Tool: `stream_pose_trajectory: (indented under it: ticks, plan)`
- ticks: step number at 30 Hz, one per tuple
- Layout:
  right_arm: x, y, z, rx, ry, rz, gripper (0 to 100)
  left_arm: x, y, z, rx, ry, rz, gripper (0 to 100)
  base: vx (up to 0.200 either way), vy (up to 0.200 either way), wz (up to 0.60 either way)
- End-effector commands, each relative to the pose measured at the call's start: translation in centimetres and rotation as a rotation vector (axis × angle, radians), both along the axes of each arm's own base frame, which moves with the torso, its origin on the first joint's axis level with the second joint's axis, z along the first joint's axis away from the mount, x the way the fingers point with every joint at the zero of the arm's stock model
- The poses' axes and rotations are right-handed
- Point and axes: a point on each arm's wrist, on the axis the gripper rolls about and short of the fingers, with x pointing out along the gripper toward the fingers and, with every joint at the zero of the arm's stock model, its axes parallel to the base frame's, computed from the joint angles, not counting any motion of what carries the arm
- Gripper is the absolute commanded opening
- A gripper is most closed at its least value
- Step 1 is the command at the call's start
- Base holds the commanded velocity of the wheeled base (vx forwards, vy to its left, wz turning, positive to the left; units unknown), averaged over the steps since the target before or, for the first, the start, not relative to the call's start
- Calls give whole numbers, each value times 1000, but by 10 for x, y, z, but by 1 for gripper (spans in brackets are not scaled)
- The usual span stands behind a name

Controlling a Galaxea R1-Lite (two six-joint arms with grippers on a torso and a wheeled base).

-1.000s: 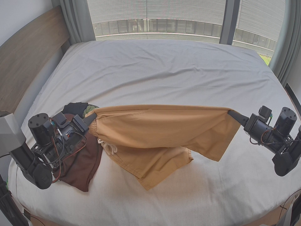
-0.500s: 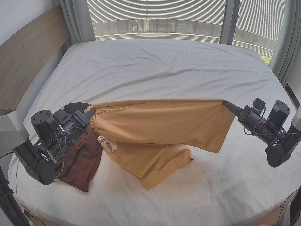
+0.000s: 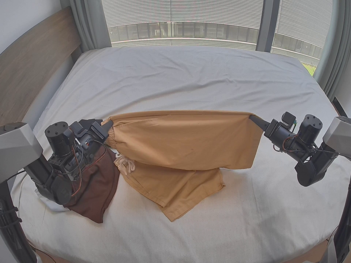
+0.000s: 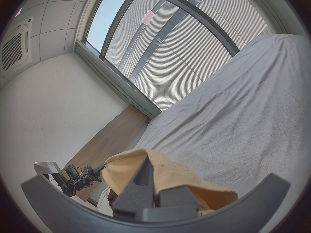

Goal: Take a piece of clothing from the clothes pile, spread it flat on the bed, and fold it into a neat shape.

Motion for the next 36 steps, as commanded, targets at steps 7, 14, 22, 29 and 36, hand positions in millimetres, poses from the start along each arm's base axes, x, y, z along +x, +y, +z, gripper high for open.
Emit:
stream_pose_trajectory:
  ticks: [7, 14, 22, 29, 36]
  plan:
    - [31, 1, -7, 1, 8, -5, 0, 31, -1, -13, 1, 6, 15, 0, 0, 0, 0]
    - [47, 1, -9, 3, -7, -11, 0, 50, 1, -14, -2, -6, 26, 0, 0, 0, 0]
    - [66, 0, -15, 9, -30, -20, 0, 70, -2, -21, -3, -17, 28, 0, 0, 0, 0]
    - [82, -2, -24, 10, -26, -29, 0, 87, -4, -29, -6, -30, 31, 0, 0, 0, 0]
    - [94, -4, -29, 12, -47, -35, 0, 103, -9, -32, -8, -44, 25, 0, 0, 0, 0]
